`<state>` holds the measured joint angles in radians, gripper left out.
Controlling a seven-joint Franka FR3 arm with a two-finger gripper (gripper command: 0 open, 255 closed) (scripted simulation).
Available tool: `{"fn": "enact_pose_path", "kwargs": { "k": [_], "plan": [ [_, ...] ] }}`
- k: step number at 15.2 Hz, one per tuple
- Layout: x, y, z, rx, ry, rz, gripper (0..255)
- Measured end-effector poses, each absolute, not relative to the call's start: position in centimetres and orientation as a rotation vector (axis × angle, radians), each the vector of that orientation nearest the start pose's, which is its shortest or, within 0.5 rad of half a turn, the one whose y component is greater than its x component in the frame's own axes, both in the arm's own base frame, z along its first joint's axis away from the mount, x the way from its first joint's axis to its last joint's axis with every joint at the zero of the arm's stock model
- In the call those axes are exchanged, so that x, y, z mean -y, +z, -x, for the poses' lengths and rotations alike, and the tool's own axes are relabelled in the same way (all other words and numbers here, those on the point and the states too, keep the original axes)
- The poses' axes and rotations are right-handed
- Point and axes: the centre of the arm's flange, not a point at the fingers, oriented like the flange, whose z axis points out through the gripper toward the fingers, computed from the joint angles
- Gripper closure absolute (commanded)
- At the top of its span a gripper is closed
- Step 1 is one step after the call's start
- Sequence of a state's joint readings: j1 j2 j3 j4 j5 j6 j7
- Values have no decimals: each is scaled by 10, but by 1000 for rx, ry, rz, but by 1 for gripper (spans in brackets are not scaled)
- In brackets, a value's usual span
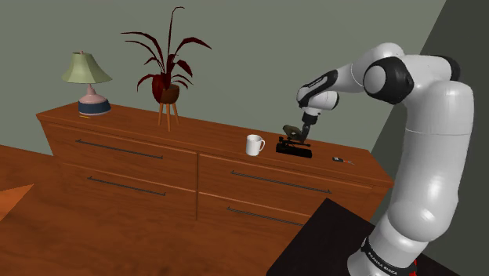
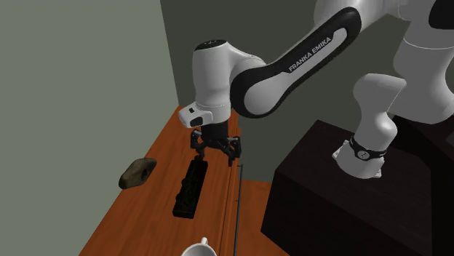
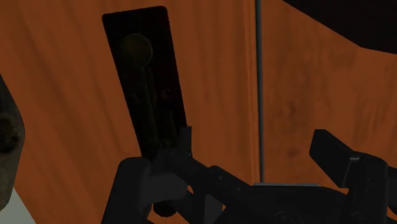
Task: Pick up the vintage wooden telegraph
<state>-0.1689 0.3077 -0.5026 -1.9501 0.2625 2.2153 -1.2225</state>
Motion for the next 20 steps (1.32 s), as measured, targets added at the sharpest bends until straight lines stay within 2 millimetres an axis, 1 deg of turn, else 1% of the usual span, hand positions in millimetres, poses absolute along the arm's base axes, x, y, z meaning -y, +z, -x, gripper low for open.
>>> {"fn": "enact_pose_path", "kwargs": {
  "k": [5,7,10,15,16,20],
  "plan": [
    [408,311,-526,703,-99,3038,0],
    [420,304,-535,724,-104,3036,0],
    [425,290,-539,732,-106,3034,0],
    [426,263,-541,733,-106,3034,0],
    [426,261,-541,733,-106,3034,255],
    [426,259,-541,733,-107,3034,255]
  ]
}}
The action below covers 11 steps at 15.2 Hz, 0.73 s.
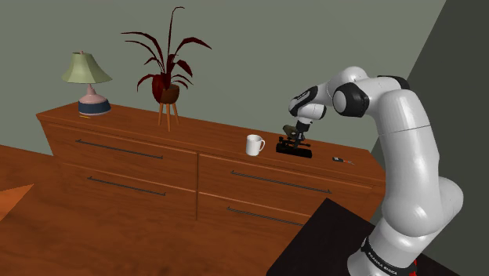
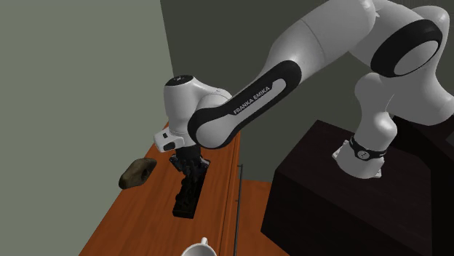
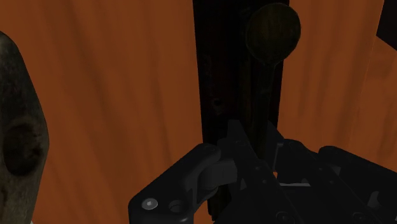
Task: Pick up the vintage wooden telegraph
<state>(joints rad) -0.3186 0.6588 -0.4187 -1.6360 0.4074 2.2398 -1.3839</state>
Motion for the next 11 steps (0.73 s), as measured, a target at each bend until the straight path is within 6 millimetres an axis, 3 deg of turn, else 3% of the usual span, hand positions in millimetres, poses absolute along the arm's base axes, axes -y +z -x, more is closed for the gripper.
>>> {"fn": "enact_pose_path", "kwargs": {
  "k": [6,11],
  "plan": [
    [426,259,-541,733,-107,3034,255],
    [427,280,-541,733,-106,3034,255]
  ]
}}
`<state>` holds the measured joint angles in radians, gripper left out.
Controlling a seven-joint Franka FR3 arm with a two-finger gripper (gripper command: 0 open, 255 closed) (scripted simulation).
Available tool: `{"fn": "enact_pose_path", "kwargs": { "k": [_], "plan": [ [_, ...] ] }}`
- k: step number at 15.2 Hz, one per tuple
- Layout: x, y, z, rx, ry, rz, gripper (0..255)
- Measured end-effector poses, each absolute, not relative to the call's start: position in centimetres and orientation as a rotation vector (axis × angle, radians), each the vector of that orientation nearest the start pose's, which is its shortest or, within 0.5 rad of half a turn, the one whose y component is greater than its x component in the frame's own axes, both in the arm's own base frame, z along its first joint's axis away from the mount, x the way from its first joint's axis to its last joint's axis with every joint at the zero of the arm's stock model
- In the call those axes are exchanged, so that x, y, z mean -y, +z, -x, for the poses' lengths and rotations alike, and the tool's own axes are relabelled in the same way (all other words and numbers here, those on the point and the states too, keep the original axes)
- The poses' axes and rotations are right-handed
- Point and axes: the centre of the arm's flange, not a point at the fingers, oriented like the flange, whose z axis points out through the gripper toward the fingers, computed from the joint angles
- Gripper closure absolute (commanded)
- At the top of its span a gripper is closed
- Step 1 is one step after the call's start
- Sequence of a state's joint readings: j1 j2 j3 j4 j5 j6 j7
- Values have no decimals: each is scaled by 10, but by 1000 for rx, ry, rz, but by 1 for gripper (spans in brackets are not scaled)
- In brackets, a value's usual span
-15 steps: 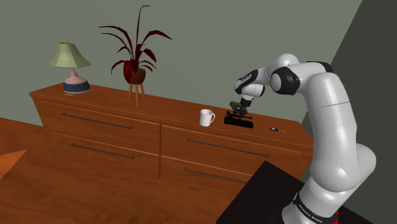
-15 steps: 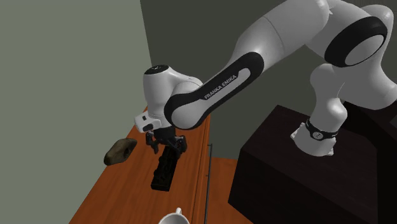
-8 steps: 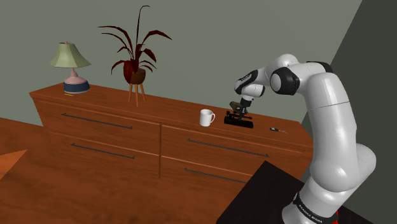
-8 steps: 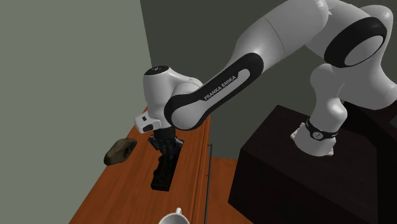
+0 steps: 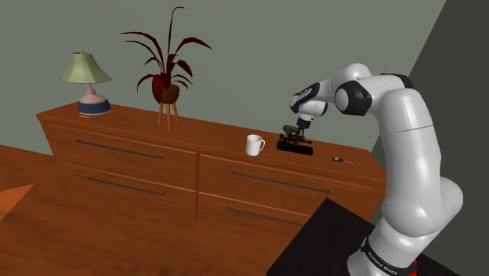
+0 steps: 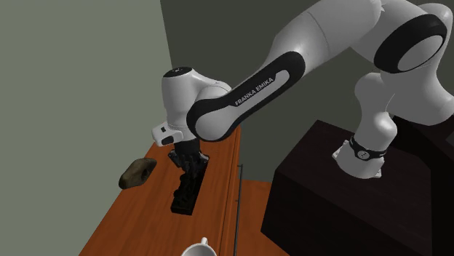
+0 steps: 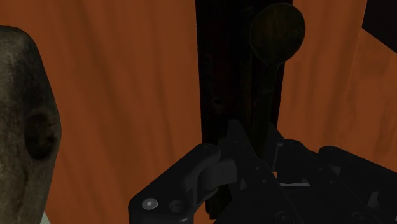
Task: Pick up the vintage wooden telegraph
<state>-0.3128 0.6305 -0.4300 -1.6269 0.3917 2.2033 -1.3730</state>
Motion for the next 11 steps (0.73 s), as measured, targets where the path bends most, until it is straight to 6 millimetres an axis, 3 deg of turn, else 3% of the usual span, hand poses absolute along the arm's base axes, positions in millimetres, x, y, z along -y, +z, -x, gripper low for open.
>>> {"fn": "enact_pose_path", "kwargs": {
  "k": [11],
  "plan": [
    [426,335,-541,733,-106,3034,255]
  ]
}}
